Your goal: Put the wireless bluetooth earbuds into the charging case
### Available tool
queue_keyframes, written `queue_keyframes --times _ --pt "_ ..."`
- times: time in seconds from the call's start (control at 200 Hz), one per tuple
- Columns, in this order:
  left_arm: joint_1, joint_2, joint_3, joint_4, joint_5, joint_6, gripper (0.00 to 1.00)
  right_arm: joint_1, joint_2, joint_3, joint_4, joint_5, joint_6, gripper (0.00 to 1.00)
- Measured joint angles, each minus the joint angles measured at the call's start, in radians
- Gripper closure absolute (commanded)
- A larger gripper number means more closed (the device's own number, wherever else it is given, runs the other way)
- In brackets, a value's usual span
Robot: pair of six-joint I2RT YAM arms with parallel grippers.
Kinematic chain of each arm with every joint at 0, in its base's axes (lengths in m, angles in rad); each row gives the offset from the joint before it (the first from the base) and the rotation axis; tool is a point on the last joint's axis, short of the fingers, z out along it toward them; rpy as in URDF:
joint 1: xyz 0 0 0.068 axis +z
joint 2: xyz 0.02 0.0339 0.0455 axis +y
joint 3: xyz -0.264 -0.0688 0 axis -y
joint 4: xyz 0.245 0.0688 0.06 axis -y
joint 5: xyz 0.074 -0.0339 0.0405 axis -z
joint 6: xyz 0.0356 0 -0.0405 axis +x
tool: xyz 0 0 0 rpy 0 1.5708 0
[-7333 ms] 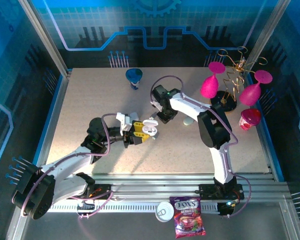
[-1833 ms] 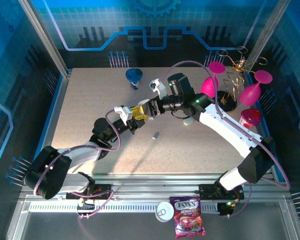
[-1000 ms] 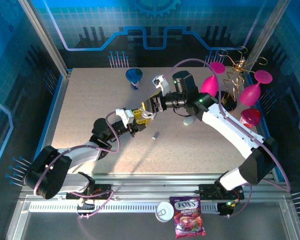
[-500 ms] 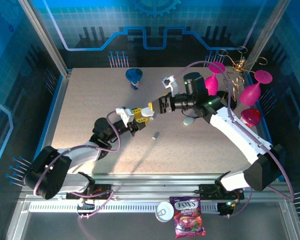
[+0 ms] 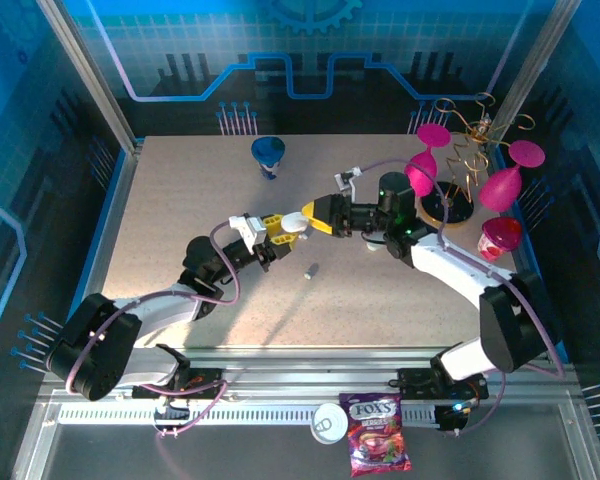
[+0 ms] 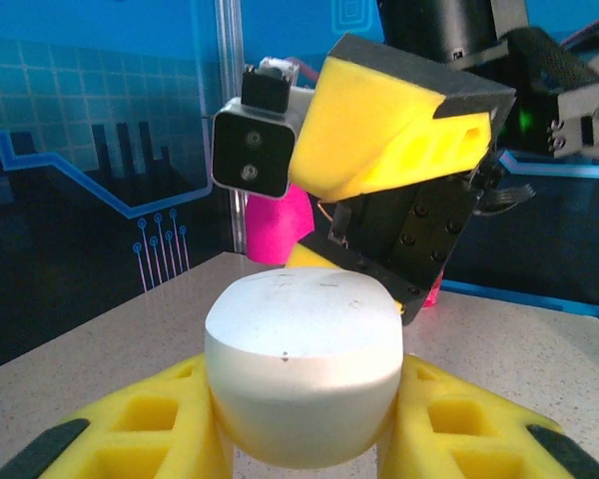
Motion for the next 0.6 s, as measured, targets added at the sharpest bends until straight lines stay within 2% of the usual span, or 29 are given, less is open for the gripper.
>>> queue_keyframes --times 0.185,0.325,0.6 --pt "0.0 0.005 0.002 0.011 -0.002 -0.001 0.74 0.01 0.096 -0.057 0.302 -0.018 0.231 0.5" --pt "-0.001 0.013 0.002 0.014 -0.001 0.0 0.74 0.011 0.124 -0.067 0.402 -0.018 0.315 0.58" --pt "-0.002 0.013 0.002 0.013 -0.034 0.012 0.73 0.028 0.133 -0.068 0.478 -0.019 0.389 0.57"
